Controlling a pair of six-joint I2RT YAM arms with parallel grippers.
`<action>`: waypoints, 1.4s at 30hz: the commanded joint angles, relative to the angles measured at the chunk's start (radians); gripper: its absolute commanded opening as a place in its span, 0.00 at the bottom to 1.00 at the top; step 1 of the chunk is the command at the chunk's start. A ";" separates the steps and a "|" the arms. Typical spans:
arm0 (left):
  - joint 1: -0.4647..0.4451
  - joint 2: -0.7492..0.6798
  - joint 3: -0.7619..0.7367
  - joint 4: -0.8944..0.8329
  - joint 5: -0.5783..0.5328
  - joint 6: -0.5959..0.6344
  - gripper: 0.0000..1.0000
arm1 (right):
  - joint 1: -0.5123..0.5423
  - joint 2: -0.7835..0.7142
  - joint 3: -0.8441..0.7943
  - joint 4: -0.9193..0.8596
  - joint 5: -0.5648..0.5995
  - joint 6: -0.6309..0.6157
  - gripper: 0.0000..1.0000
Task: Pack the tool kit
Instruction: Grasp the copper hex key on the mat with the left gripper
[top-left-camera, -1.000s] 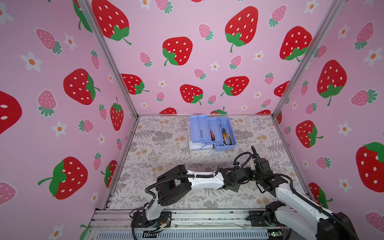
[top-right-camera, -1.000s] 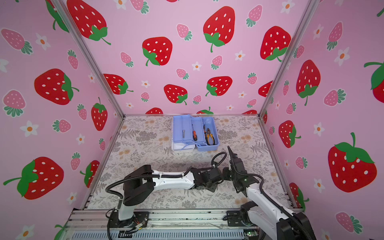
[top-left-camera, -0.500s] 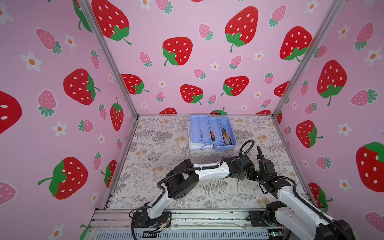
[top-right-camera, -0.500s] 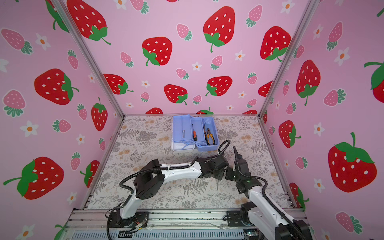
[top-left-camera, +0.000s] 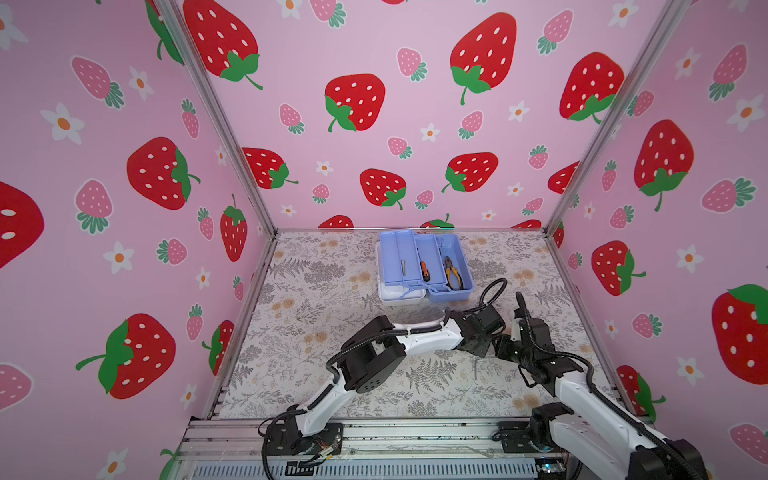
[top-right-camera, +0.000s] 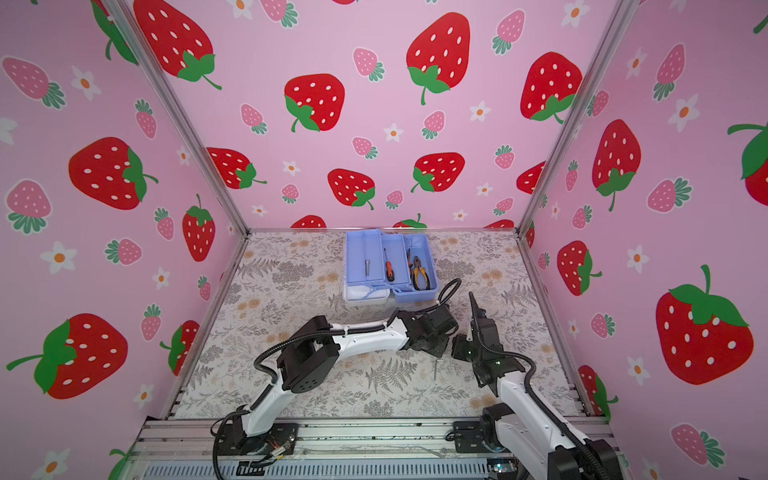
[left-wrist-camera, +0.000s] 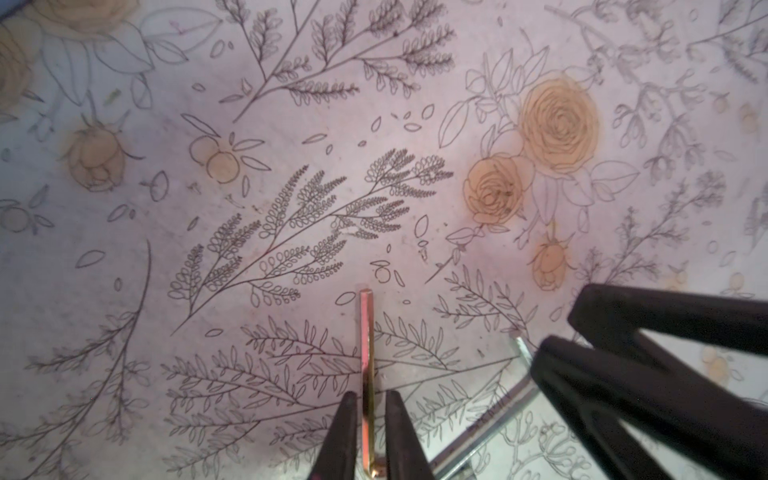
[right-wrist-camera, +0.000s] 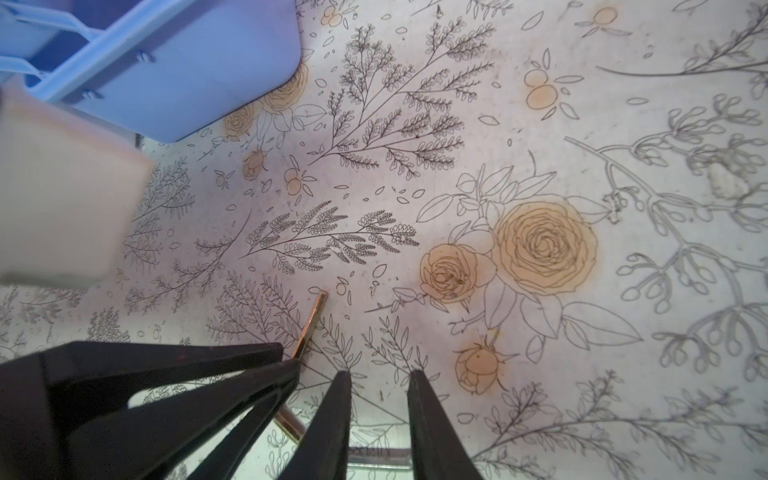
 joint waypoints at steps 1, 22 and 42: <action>0.009 0.029 0.044 -0.030 0.009 0.004 0.11 | -0.008 0.001 -0.009 0.005 -0.008 -0.011 0.28; -0.008 0.084 0.104 -0.126 -0.051 0.021 0.26 | -0.017 -0.038 -0.023 0.002 -0.032 -0.005 0.29; 0.048 0.025 -0.052 -0.189 -0.178 0.014 0.18 | -0.033 -0.029 -0.025 0.012 -0.037 -0.010 0.30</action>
